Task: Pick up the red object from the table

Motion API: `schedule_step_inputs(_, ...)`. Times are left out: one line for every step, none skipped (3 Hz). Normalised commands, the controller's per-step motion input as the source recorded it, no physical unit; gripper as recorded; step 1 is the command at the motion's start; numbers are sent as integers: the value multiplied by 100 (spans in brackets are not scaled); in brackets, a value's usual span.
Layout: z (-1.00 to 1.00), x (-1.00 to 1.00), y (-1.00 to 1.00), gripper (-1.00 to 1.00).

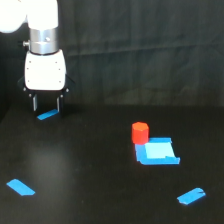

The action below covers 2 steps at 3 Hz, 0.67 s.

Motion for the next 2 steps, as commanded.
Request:
schedule_step_inputs(-13, 6, -2, 97)
schedule_step_inputs(-13, 42, -48, 90)
